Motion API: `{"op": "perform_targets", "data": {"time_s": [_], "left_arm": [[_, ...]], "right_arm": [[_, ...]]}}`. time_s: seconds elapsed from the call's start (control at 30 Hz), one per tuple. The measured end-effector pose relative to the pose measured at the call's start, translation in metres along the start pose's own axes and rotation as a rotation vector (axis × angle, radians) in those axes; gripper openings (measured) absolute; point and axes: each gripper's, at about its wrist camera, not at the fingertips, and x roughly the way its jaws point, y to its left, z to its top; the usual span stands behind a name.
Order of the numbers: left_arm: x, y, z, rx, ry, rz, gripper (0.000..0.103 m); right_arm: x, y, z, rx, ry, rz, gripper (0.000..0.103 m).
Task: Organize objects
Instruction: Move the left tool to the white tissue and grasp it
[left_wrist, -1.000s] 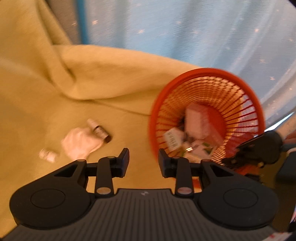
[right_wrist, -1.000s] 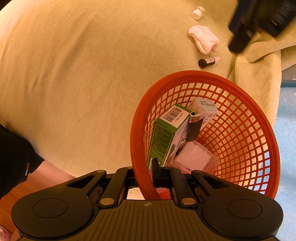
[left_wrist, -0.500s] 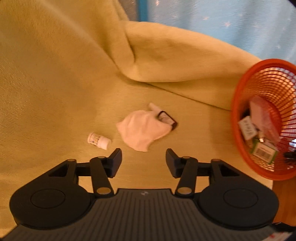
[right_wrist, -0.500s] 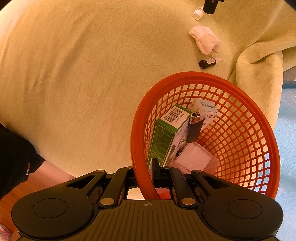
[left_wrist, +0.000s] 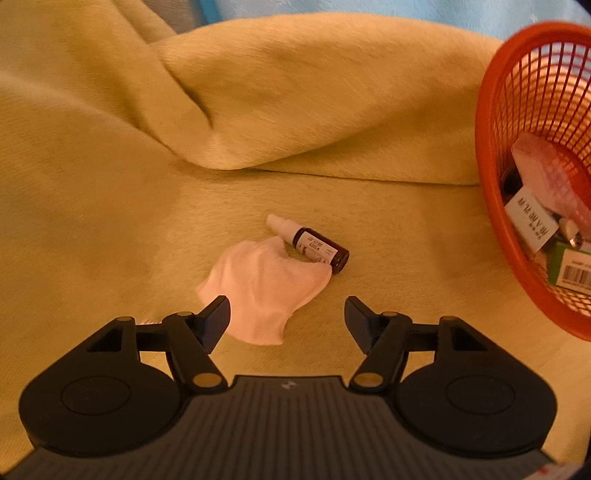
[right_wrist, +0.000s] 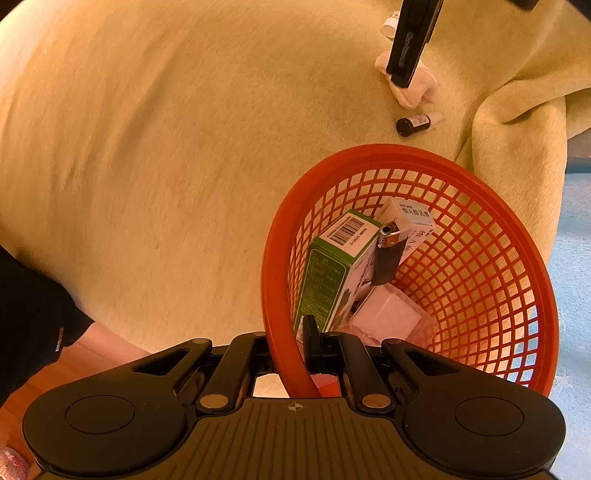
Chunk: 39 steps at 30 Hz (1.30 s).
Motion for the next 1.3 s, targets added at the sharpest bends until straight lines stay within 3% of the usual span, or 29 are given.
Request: {"op": "perform_targets", "data": {"time_s": [0.43, 0.63, 0.87, 1.03, 1.2, 1.3], "left_arm": [[0.027, -0.008, 0.007, 0.036, 0.004, 0.029, 0.063], [0.032, -0.009, 0.007, 0.050, 0.012, 0.040, 0.058], [0.031, -0.002, 0.004, 0.024, 0.037, 0.030, 0.013], [0.018, 0.004, 0.000, 0.005, 0.036, 0.017, 0.000], [0.005, 0.002, -0.001, 0.007, 0.011, 0.016, 0.000], [0.006, -0.003, 0.000, 0.028, 0.002, 0.044, 0.015]], "right_arm": [[0.001, -0.002, -0.002, 0.009, -0.012, 0.007, 0.004], [0.001, -0.002, -0.001, 0.016, -0.018, 0.008, 0.004], [0.001, -0.001, -0.001, 0.019, -0.021, 0.008, 0.004], [0.002, -0.002, 0.000, 0.021, -0.021, 0.008, 0.003], [0.002, 0.000, 0.000, 0.018, -0.023, 0.004, 0.003], [0.003, 0.000, 0.000, 0.016, -0.023, 0.002, 0.003]]}}
